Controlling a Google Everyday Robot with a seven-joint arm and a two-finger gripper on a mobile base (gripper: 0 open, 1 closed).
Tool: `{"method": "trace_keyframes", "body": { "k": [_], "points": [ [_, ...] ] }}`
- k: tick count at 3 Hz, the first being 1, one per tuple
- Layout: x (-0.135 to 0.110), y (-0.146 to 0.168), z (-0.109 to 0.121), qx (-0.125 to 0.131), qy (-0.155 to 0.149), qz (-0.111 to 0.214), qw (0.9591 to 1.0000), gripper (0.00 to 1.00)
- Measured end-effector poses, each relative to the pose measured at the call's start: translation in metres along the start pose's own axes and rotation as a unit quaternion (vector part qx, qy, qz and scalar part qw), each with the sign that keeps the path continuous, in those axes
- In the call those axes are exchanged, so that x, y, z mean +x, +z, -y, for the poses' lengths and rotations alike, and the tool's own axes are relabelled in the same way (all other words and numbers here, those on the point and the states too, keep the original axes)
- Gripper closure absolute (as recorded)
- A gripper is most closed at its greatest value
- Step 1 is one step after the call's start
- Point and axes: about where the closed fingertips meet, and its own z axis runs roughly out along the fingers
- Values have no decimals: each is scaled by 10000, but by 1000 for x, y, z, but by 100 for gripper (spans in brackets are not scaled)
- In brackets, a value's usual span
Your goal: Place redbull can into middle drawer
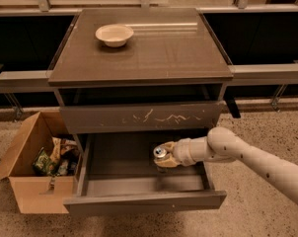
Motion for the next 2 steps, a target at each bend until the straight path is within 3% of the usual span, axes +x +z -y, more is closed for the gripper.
{"method": "trace_keyframes", "body": {
  "k": [2],
  "points": [
    [25, 13, 3, 62, 21, 223, 9997, 100]
  ]
}}
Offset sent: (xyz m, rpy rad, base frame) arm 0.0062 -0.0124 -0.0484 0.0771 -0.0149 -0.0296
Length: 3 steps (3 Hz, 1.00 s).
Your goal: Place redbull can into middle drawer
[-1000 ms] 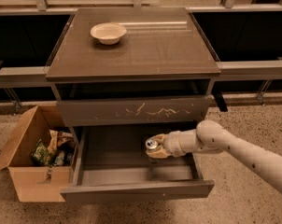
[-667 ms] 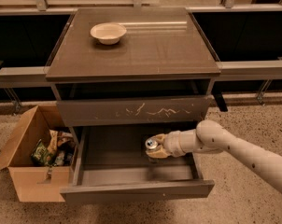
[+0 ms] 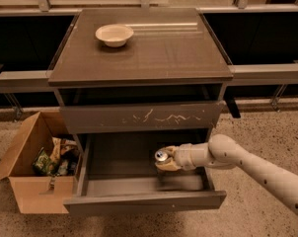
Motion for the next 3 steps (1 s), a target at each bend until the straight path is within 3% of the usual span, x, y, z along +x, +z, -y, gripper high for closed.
{"method": "trace_keyframes", "body": {
  "k": [1, 2, 3],
  "points": [
    [17, 11, 0, -70, 183, 136, 9997, 100],
    [35, 22, 3, -179, 515, 276, 9981, 74],
    [35, 22, 3, -179, 515, 276, 9981, 51]
  ]
}}
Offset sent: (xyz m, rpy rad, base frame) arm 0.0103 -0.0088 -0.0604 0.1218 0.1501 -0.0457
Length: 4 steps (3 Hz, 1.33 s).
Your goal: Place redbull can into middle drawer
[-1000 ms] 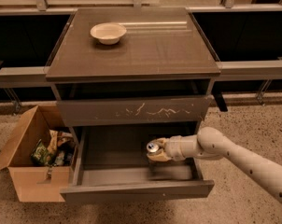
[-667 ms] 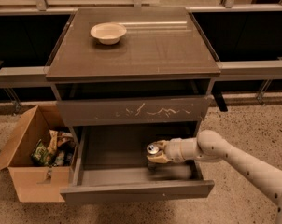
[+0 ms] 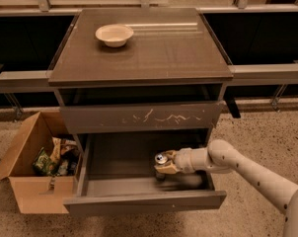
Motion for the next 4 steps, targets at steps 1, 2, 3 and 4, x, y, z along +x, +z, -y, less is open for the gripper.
{"method": "trace_keyframes", "body": {
  "k": [1, 2, 3, 4],
  "points": [
    [-2, 0, -1, -6, -35, 29, 10000, 28],
    [-10, -8, 0, 43, -139, 128, 9998, 5],
    [-23, -30, -3, 175, -261, 391, 9987, 0],
    [-37, -72, -16, 443, -370, 574, 9967, 0]
  ]
}}
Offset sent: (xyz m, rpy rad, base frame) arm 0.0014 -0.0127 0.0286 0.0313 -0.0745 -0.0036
